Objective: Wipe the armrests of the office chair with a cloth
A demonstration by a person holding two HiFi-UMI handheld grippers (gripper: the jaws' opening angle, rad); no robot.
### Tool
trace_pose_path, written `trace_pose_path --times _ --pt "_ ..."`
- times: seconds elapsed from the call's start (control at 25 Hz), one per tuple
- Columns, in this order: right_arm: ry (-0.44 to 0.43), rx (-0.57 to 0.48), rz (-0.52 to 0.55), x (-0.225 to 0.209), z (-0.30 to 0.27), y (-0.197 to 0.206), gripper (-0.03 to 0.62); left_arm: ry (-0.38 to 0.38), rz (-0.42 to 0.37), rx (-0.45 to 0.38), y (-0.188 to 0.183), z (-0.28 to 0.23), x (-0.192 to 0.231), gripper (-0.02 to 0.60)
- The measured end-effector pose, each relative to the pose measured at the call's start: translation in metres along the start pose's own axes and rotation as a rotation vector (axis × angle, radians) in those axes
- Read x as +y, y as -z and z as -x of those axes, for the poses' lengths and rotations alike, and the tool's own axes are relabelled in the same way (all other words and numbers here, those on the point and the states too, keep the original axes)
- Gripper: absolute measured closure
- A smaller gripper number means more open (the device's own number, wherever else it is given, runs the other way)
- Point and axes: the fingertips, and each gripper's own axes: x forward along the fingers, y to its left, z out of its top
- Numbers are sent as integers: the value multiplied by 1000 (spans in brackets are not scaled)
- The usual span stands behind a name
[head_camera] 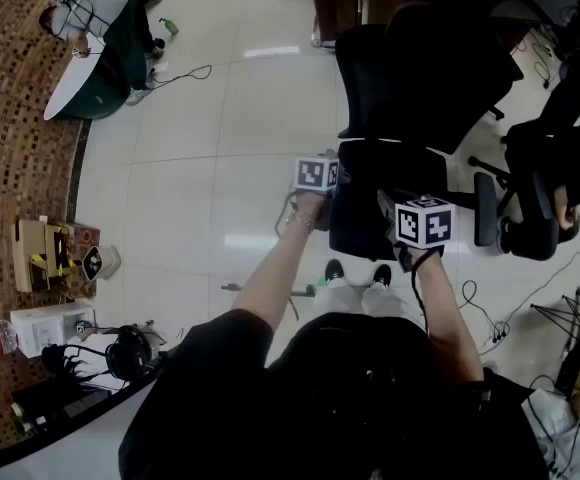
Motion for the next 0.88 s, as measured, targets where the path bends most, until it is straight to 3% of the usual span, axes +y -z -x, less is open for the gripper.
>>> trace_pose_path --times 0.24,0.36,0.48,0.64,0.76,0.88 --pt "7 29 -58 -14 3 12 588 -11 18 131 28 -63 52 535" --pt "26 18 -76 -24 12 15 588 -28 58 144 47 -68 65 535" --pt "21 18 -91 -32 14 13 588 -25 97 128 58 -61 58 535" --pt "-12 15 -83 -28 6 5 588 -19 88 149 81 -41 35 535" --pt "-57 26 -60 -13 -9 0 588 11 110 176 117 -14 8 535" --pt "-97 51 -32 0 -23 -1 588 -33 138 187 162 18 -4 535"
